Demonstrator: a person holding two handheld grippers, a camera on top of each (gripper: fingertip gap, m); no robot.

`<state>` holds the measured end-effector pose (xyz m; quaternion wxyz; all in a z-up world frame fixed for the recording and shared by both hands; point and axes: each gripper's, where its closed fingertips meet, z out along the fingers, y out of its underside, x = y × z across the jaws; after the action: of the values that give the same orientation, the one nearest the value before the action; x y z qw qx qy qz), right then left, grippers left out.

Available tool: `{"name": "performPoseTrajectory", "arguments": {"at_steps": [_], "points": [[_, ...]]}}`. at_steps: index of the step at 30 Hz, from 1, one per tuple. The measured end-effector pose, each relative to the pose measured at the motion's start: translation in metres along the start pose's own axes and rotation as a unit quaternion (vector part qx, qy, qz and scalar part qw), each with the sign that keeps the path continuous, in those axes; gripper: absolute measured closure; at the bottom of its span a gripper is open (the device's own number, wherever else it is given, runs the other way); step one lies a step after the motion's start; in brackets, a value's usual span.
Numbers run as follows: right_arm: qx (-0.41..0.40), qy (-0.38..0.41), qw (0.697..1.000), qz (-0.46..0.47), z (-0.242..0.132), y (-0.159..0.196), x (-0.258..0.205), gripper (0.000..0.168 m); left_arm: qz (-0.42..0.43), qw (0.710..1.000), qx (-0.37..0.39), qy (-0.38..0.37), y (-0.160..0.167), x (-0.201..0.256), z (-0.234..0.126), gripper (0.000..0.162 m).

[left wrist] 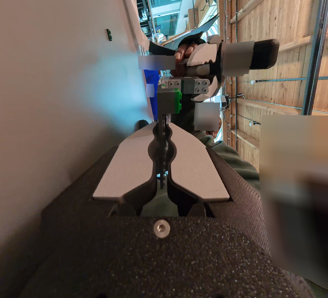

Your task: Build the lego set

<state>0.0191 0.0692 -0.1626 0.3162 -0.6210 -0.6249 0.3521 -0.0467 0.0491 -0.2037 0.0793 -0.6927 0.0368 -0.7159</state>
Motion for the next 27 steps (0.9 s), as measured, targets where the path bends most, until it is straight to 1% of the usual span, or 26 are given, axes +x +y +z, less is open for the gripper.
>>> {"name": "performPoseTrajectory", "arguments": {"at_steps": [6, 10, 14, 17, 22, 27], "points": [[-0.041, -0.086, 0.993, 0.075, -0.010, -0.012, 0.002, 0.124, -0.025, 1.000, 0.007, -0.003, -0.002, -0.001, 0.000, 0.156], [-0.080, -0.125, 0.982, 0.117, -0.006, -0.019, 0.006, 0.120, -0.041, 0.999, 0.010, -0.010, -0.003, -0.005, 0.000, 0.156], [-0.152, -0.178, 0.956, 0.179, 0.005, -0.003, 0.007, 0.103, -0.051, 0.999, 0.006, -0.017, 0.000, -0.007, 0.001, 0.156], [-0.173, -0.224, 0.932, 0.224, 0.012, 0.006, 0.004, 0.103, -0.052, 0.998, 0.004, -0.022, 0.003, -0.009, 0.001, 0.156], [-0.193, -0.282, 0.903, 0.260, 0.017, 0.016, 0.000, 0.105, -0.038, 0.999, -0.006, -0.023, 0.006, -0.010, 0.002, 0.156], [-0.194, -0.323, 0.885, 0.274, 0.016, 0.018, -0.009, 0.105, -0.001, 1.000, -0.016, -0.018, 0.009, -0.005, 0.002, 0.155]]}}
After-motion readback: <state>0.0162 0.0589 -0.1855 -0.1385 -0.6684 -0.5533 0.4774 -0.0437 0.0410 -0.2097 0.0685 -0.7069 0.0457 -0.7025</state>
